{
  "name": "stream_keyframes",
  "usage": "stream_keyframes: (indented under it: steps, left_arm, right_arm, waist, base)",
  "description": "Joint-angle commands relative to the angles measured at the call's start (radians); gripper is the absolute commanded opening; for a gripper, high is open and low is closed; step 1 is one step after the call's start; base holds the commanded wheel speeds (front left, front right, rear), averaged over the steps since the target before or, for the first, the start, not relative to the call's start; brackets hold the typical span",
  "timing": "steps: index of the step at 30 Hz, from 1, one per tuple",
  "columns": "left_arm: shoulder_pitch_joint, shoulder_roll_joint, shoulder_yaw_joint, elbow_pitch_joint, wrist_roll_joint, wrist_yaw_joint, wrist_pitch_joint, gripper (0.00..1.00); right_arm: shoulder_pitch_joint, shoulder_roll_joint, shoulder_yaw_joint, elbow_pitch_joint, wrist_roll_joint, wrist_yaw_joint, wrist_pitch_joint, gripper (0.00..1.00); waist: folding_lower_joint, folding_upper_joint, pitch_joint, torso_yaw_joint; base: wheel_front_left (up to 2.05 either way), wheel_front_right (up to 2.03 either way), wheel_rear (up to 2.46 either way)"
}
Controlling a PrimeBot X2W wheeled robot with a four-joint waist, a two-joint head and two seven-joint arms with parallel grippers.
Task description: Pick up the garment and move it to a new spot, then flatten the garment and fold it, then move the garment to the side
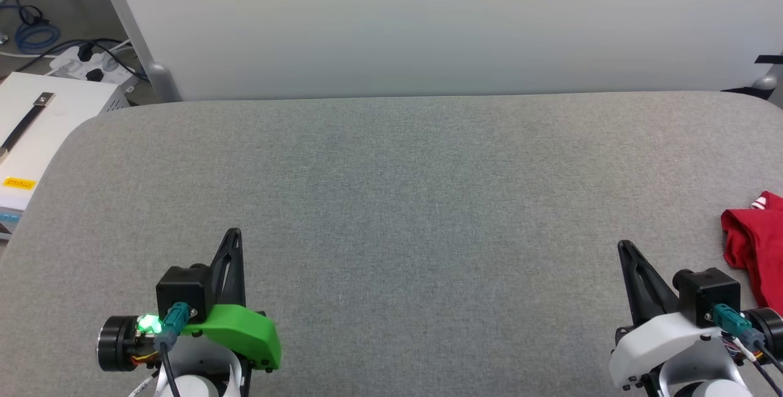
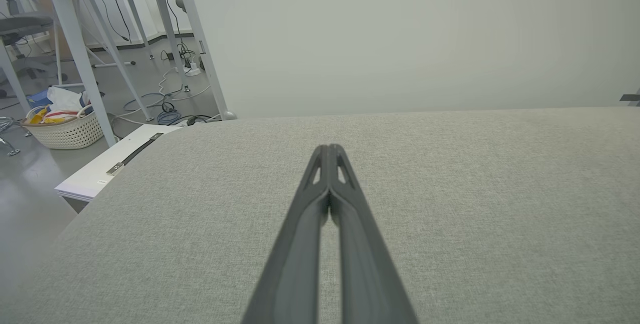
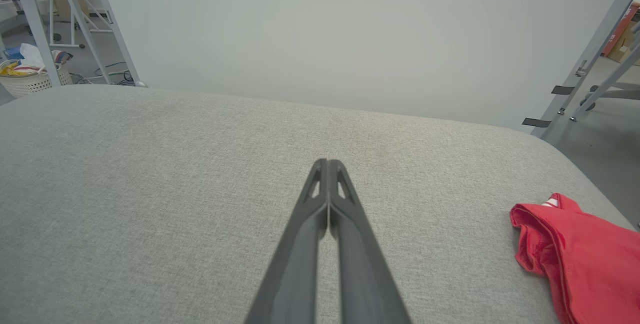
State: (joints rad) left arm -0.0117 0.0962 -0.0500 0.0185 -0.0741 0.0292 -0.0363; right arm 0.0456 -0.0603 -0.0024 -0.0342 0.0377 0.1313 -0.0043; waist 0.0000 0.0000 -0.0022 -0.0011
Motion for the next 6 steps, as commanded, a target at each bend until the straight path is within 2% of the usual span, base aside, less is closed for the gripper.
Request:
stream_keyframes:
  steps: [1,6]
  left_arm:
    - [0.010,-0.011,0.011,-0.007,0.019,-0.008,0.006,0.00]
    - [0.011,-0.022,0.024,-0.011,0.037,-0.015,0.016,0.00]
  right_arm:
    - [-0.023,0.004,0.001,0.007,-0.011,0.000,0.001,0.00]
    - [-0.031,0.006,0.002,0.016,-0.020,0.000,0.002,0.00]
  waist:
    - [0.0000,0.0000,0.000,0.000]
    - [0.0000,0.0000,0.001,0.000]
  base:
    - [0.00,0.00,0.00]
    - [0.00,0.00,0.00]
